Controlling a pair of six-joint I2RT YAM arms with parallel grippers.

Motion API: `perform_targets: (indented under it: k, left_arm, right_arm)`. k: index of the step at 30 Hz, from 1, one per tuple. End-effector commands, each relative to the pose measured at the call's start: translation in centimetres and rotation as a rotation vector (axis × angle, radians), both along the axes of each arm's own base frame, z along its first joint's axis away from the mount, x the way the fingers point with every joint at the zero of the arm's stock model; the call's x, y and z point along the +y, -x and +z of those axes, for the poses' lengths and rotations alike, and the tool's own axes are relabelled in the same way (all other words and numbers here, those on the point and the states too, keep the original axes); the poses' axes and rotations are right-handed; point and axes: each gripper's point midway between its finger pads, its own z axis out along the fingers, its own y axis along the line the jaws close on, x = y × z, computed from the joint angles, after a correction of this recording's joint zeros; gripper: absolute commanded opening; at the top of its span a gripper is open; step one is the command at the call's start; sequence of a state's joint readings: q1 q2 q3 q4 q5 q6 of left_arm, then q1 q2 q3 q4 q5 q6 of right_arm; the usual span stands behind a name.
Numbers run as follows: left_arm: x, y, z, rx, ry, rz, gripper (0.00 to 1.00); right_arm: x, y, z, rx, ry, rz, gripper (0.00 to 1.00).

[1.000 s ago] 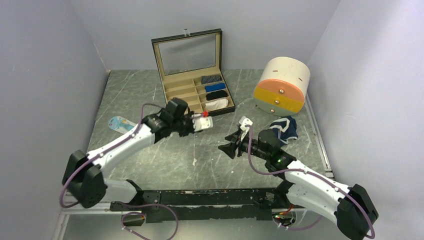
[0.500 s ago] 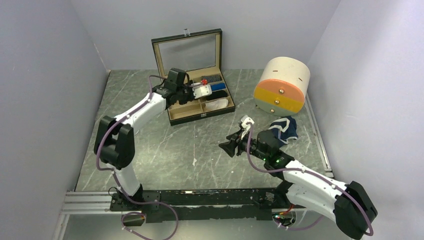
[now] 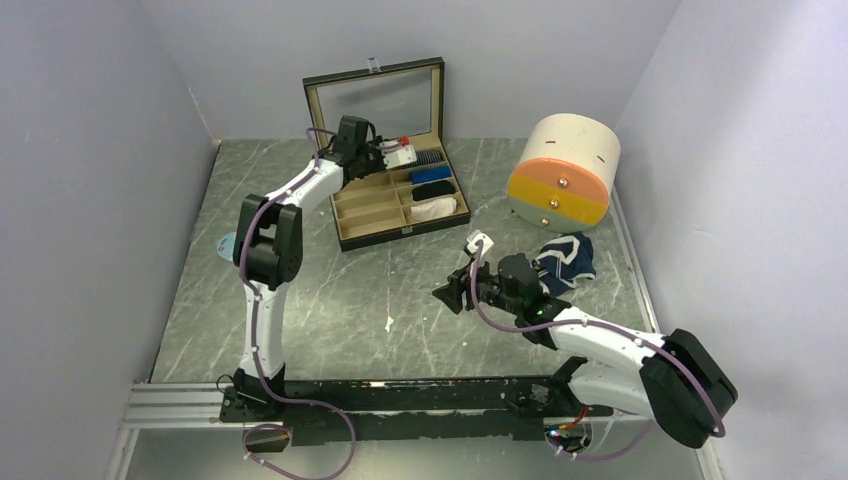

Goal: Roll the underwear
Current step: Place the underwear in the storage box.

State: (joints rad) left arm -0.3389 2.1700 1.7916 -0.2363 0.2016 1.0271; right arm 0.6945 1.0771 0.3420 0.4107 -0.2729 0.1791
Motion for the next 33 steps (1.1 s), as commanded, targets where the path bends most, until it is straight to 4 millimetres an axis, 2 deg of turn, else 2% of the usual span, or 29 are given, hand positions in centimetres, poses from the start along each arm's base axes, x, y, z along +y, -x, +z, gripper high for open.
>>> perform_targets:
  k: [1,7,12,21,25,33]
  left_arm:
    - [0.9,-3.2,2.0,-0.112,-0.007,0.000,0.05]
    - [2.3,-4.9,0.7,-0.123,-0.030,0.017,0.05]
    - [3.4,-5.2,-0.3,-0.115,-0.042,0.024,0.05]
    - [3.9,-4.0,-3.8,-0.018,-0.038,-0.015,0.05]
    - [3.8,-3.0,-4.9,0.030,-0.032,-0.038,0.05]
    - [4.3,-2.4,-6.8,0.138,-0.012,-0.065,0.05]
  right_arm:
    - [1.4,-1.4,2.9,-0.080,-0.046,0.028,0.57]
    - [2.1,-1.6,1.9,-0.047,-0.049,0.038,0.57]
    - [2.6,-1.7,1.4,-0.032,-0.037,0.058,0.56]
    - [2.9,-1.9,1.0,-0.025,-0.016,0.072,0.56]
    - [2.6,-1.9,0.7,-0.027,-0.010,0.061,0.56]
    - [2.9,-2.0,0.6,-0.019,-0.012,0.072,0.56]
